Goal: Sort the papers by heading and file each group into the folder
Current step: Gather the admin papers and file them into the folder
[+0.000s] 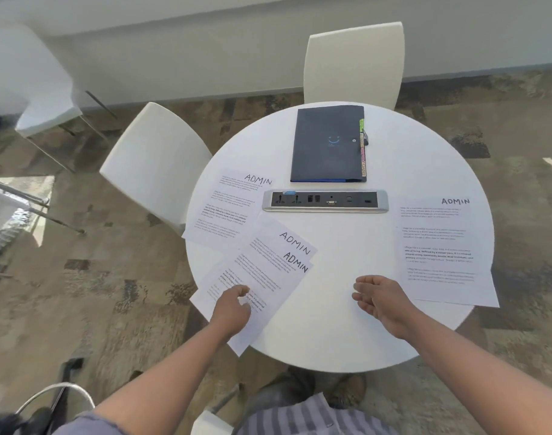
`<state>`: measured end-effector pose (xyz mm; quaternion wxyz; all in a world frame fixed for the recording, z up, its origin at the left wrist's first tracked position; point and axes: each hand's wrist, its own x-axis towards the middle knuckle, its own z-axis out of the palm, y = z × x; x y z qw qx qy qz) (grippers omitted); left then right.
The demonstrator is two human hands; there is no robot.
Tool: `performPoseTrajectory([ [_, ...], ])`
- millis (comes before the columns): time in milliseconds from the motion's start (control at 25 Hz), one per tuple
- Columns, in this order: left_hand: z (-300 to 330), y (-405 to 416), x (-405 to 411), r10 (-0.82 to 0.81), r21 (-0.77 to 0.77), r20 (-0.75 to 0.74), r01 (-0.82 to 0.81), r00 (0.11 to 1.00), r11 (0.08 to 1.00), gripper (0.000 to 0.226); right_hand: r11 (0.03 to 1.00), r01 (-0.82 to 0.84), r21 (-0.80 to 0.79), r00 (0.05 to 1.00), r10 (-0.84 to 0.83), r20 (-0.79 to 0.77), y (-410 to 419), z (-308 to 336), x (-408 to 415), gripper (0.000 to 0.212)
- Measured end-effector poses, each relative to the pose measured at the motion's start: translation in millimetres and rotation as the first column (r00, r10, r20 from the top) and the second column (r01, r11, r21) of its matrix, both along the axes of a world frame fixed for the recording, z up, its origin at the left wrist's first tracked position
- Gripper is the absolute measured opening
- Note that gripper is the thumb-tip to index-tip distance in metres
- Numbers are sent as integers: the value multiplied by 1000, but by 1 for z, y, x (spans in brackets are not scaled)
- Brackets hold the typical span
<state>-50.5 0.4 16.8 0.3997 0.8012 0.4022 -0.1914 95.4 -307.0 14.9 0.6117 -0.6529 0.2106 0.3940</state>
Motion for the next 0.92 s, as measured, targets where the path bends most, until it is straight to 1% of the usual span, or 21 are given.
performPoseTrajectory([
  [80,3,2,-20,-53,60,-37,55,998,997,49,1000,-24,12,1000,24,-19,3,0,-16,20],
  [360,9,47,-41,-46,92,7,46,999,995,53,998,-66,3,997,66,-42,43,3,-42,19],
  [560,-9,104,-40,-34,53,-6,35,999,998,58,999,-34,-40,994,30,-104,106,-4,-55,21],
  [680,-27,138,-33,-113,18,-40,114,993,993,61,994,-40,-97,995,31,-95,145,-9,-60,24],
  [800,-37,159,-23,-201,40,-44,203,979,978,62,990,-67,-128,996,58,-72,176,-8,-67,35],
  [920,-41,171,-10,-164,4,-43,164,986,986,59,975,-150,-163,989,145,-41,196,-1,-77,52],
])
